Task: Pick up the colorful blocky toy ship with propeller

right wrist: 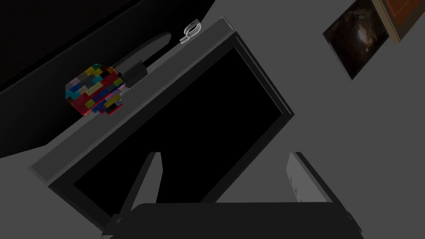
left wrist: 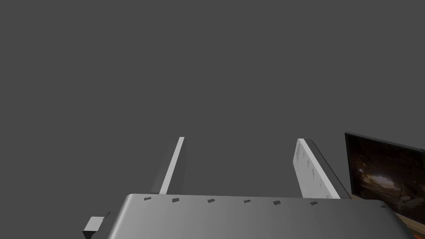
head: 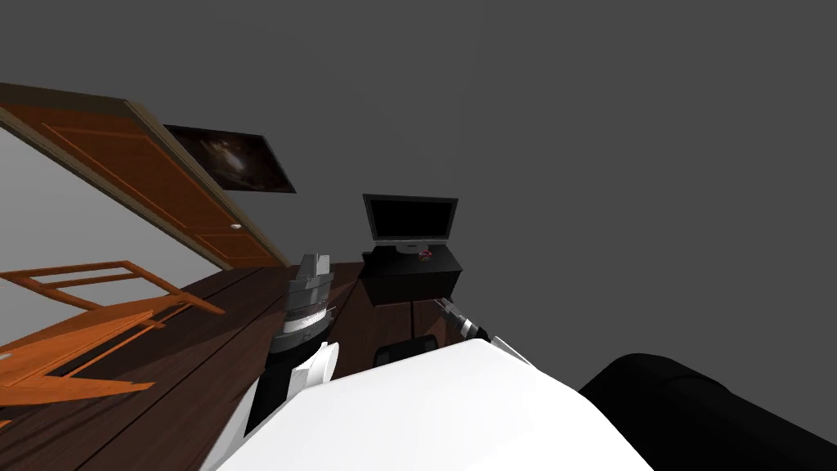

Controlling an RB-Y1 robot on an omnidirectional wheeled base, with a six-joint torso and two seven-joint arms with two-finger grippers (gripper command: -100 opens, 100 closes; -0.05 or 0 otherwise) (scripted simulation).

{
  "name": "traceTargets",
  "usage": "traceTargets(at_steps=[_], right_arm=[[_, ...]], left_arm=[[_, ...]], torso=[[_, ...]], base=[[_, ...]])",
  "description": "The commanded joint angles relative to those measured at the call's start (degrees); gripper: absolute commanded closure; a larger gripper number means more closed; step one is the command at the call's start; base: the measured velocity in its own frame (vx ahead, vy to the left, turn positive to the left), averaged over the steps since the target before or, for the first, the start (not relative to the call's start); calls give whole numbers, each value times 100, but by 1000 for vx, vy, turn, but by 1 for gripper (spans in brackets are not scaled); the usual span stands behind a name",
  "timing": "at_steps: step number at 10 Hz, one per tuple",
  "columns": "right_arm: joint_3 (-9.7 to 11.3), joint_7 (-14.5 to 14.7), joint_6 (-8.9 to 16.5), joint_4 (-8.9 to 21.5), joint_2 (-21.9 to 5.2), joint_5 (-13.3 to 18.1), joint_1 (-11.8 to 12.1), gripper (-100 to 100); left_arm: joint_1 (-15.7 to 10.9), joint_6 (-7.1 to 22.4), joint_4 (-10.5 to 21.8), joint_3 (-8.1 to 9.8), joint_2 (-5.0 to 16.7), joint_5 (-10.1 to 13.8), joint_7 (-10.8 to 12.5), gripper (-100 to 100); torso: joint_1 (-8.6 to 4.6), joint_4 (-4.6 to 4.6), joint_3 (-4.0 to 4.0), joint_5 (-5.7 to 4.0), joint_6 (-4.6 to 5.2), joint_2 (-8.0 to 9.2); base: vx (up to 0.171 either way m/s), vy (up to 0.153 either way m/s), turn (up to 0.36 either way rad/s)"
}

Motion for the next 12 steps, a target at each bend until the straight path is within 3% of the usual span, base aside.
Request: traceTargets(at_steps=[1, 3, 4, 5, 6, 9, 10, 11, 12], right_arm=[[169, 144, -14, 286, -286, 78, -13, -100], [169, 144, -14, 475, -307, 78, -13, -100], [315, 271, -15, 669, -592, 154, 20, -100], [315, 271, -15, 813, -612, 154, 20, -100], [457, 384, -22, 1025, -831, 234, 52, -100], [591, 485, -35, 1510, -1196, 319, 83, -100], [591, 485, -35, 1510, -1196, 319, 83, -100], [718, 571, -54, 1715, -1471, 406, 113, -100], [718, 571, -54, 1868, -1471, 406, 113, -100]], left_arm=[[0, 0, 0, 0, 0, 0, 0, 0], [0, 0, 0, 0, 0, 0, 0, 0], [0, 0, 0, 0, 0, 0, 0, 0], [-1, 0, 0, -1, 0, 0, 0, 0], [0, 0, 0, 0, 0, 0, 0, 0], [-1, 0, 0, -1, 0, 0, 0, 0], [0, 0, 0, 0, 0, 0, 0, 0], [1, 0, 0, 0, 0, 0, 0, 0], [-1, 0, 0, 0, 0, 0, 0, 0]], torso=[[0, 0, 0, 0, 0, 0], [1, 0, 1, 0, 1, 2], [0, -1, -3, 0, 1, -5], [3, -1, -2, 1, -6, -3], [2, -1, -1, 1, 1, -1], [0, -1, -3, 1, -5, -5], [0, -2, -4, 1, 1, -7], [-1, -2, -6, 0, 2, -10], [2, -3, -8, 1, -6, -15]], base=[[-47, 12, 275], [-30, 6, 33], [-36, 21, 270], [-33, 12, 135], [-32, 17, 246], [-23, 12, 192], [-5, 6, -25], [-1, 22, 310], [3, 11, 181]])
